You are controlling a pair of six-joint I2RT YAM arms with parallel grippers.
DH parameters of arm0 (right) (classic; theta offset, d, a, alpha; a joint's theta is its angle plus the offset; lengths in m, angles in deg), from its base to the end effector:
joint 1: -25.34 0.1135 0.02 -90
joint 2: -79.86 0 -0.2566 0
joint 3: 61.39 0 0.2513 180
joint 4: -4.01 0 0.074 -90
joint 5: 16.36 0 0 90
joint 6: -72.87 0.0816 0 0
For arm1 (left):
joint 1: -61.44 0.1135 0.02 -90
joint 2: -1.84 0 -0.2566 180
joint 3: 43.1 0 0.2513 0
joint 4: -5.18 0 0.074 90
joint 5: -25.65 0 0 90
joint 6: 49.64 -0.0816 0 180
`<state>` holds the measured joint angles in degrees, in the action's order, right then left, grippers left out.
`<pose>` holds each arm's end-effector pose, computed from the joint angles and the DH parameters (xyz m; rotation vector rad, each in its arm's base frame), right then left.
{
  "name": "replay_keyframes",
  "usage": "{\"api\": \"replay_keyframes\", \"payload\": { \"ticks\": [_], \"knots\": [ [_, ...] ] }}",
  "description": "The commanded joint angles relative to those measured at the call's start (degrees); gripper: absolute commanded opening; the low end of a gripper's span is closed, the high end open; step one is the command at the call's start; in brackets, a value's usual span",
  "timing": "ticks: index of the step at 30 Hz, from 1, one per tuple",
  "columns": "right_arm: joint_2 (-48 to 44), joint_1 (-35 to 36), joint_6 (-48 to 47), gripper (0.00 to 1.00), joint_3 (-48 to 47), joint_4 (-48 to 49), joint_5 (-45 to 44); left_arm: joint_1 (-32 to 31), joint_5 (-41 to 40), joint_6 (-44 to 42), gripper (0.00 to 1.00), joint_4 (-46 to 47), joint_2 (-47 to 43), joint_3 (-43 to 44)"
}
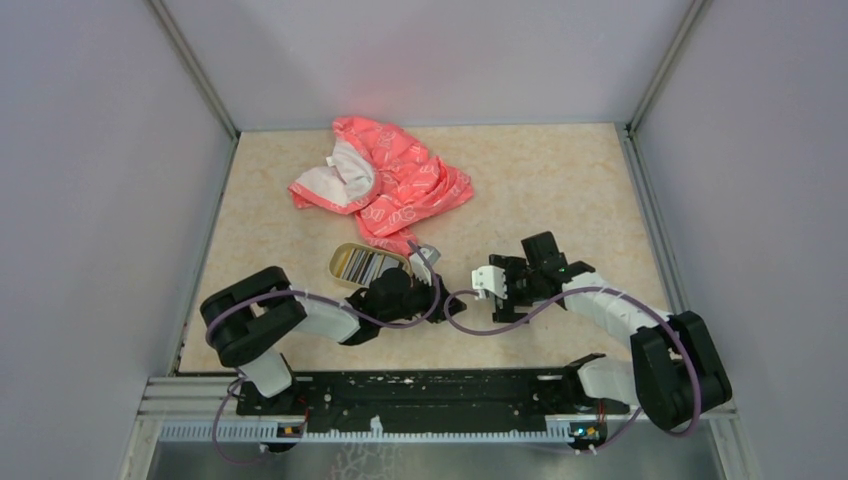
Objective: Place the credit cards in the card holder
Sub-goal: Insert the credit card into the card holder.
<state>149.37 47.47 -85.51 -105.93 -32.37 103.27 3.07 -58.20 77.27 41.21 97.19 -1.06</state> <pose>0.1955 0.1231 0.1206 -1.8682 1.6172 0.3524 0.1720 -0.2960 0.1214 0.4650 2.0148 -1.1987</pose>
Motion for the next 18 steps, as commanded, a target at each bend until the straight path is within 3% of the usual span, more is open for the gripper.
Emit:
{"api": "replay_keyframes", "payload": {
  "ticks": [1,6,18],
  "knots": [
    [-1.1,0.7,3.0,0.98,-0.2,3.4,-1.4,-0.2,1.2,0.7,0.23,3.0,1.1,0.2],
    [-1.8,0.7,5.4,0.98,-0.4,4.9,-2.5,-0.2,1.4,0.8,0.23,3.5,1.4,0.4],
    [-3.1,0.7,6.6,0.78,-2.2,3.9,-2.9,-0.1,3.3,1.5,0.23,5.1,3.6,1.5]
  ]
}}
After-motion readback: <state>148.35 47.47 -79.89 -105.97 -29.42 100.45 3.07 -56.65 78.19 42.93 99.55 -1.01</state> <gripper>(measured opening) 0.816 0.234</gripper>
